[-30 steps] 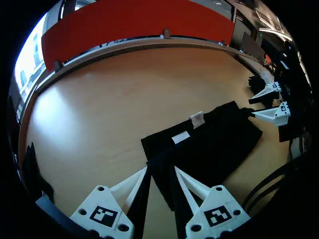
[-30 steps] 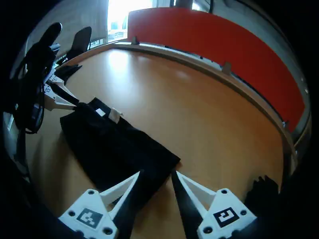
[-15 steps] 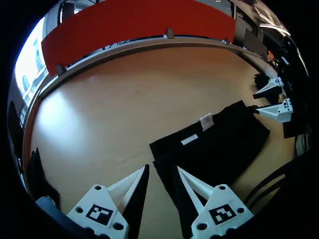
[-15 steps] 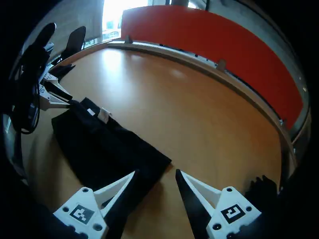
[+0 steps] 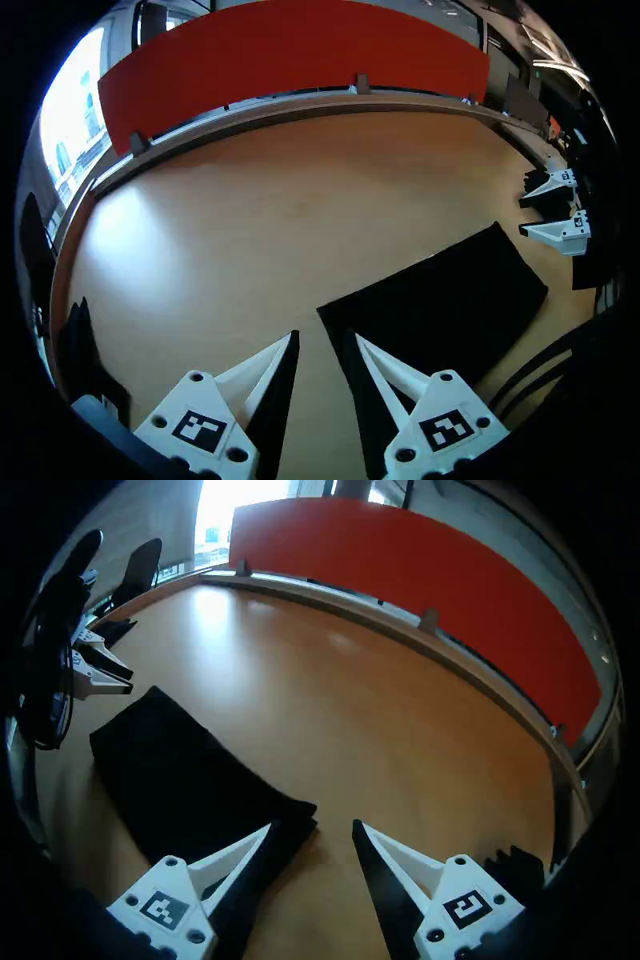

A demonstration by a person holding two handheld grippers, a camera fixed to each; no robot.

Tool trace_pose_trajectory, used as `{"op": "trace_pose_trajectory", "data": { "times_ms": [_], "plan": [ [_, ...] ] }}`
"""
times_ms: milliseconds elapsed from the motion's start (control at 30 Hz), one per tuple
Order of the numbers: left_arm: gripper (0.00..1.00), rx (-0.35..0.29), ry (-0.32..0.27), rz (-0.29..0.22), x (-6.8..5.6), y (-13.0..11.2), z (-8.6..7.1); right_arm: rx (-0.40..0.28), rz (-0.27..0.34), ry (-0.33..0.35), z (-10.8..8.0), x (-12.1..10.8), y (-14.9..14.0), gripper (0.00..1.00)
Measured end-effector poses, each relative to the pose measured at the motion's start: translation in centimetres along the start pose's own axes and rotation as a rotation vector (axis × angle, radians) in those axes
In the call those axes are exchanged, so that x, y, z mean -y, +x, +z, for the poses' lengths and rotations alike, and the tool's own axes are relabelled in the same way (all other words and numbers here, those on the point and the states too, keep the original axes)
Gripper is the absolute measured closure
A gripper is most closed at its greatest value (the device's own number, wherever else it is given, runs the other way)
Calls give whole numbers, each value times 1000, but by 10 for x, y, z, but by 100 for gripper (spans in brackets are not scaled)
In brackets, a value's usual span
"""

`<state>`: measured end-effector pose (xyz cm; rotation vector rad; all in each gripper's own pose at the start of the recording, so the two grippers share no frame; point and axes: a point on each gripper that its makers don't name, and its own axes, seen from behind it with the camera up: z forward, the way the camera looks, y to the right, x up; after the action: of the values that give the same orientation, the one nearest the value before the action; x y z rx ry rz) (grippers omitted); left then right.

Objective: Fold towel

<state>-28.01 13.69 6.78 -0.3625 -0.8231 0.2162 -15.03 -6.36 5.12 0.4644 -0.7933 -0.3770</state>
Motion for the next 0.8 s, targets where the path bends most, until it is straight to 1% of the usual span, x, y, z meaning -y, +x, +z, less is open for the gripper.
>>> {"op": "trace_pose_trajectory", "data": {
  "times_ms": [167, 267, 367, 667, 733, 800],
  "plan": [
    [60, -5, -5, -14, -1, -1, -5, -8, 1, 6, -4, 3, 0, 30],
    [60, -4, -5, -19, -1, -4, -7, -13, 9, 12, -7, 6, 0, 27],
    [60, -3, -7, -23, -2, -7, -9, -18, 18, 18, -11, 10, -1, 27],
    [60, -4, -23, -47, -11, -20, -23, -26, 21, 33, -29, 28, -10, 26],
    [60, -3, -24, -53, -13, -24, -27, -28, 22, 37, -33, 33, -12, 24],
    [59, -3, -22, -58, -15, -28, -30, -29, 24, 41, -38, 38, -14, 16]
  ]
}}
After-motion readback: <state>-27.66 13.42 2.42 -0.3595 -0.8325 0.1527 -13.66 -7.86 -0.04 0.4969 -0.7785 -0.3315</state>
